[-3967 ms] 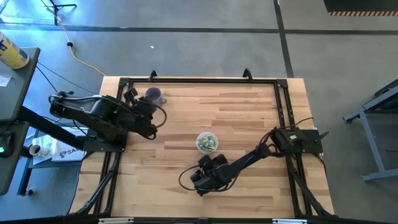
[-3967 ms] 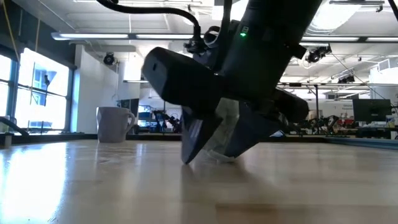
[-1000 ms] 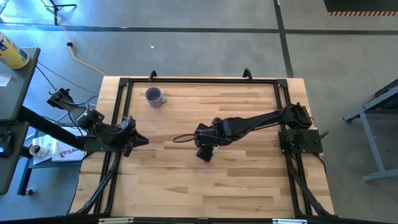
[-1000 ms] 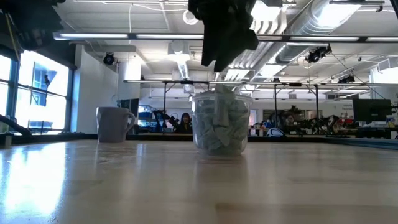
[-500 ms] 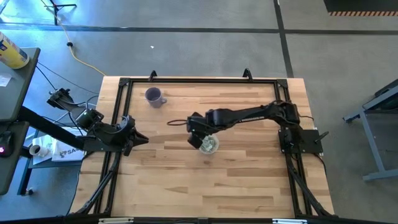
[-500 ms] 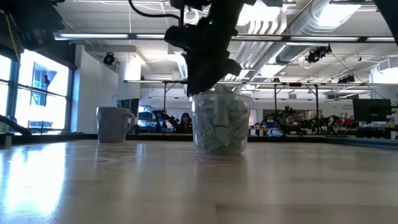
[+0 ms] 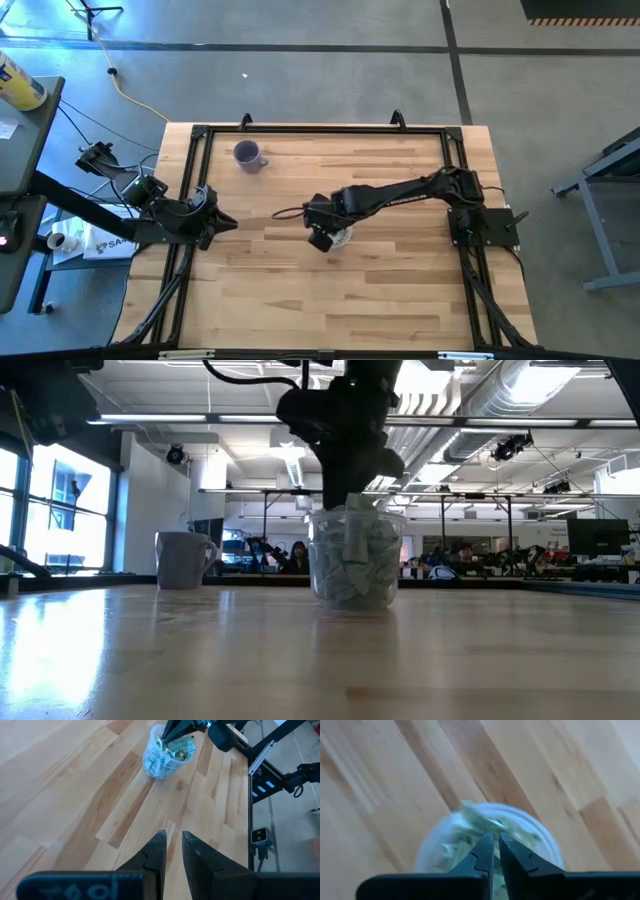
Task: Pick and place Stevia / Truvia into bins
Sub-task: Put the stevia packet into the transparent container, then return to Home Position
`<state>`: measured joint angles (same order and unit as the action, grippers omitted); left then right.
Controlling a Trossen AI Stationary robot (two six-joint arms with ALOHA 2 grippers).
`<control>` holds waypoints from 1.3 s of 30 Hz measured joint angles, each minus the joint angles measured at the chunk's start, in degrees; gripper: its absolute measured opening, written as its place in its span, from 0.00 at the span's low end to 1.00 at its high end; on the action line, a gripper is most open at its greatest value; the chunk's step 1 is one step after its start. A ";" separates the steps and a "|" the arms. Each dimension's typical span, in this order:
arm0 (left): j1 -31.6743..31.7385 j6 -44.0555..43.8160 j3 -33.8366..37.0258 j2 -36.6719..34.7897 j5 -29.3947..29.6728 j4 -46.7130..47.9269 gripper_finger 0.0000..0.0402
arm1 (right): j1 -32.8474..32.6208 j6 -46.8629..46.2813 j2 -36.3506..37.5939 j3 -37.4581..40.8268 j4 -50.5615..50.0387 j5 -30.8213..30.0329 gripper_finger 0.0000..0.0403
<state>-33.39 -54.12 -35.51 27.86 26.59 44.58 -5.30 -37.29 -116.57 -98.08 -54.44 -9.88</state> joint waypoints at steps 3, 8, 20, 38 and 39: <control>0.00 0.06 0.00 0.00 0.10 0.15 0.24 | -0.50 -0.18 -0.09 0.00 -2.69 -1.75 0.07; 0.00 0.07 0.00 0.02 0.10 0.15 0.24 | -0.49 -0.31 -0.42 0.00 -2.92 -2.16 0.11; 0.00 -0.11 0.00 0.00 0.08 -1.68 0.24 | -4.42 1.55 0.13 -9.32 -10.29 -6.97 0.18; 2.64 8.84 -0.04 0.11 14.36 -15.20 0.24 | -13.88 -6.00 15.66 10.36 -12.65 -20.52 0.11; 3.57 7.74 -0.04 0.11 14.35 -15.05 0.24 | -13.93 -5.99 18.97 15.58 -8.27 -19.97 0.09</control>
<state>-29.81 -46.38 -35.55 27.97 40.94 29.53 -19.22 -43.28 -97.60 -82.50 -62.71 -29.85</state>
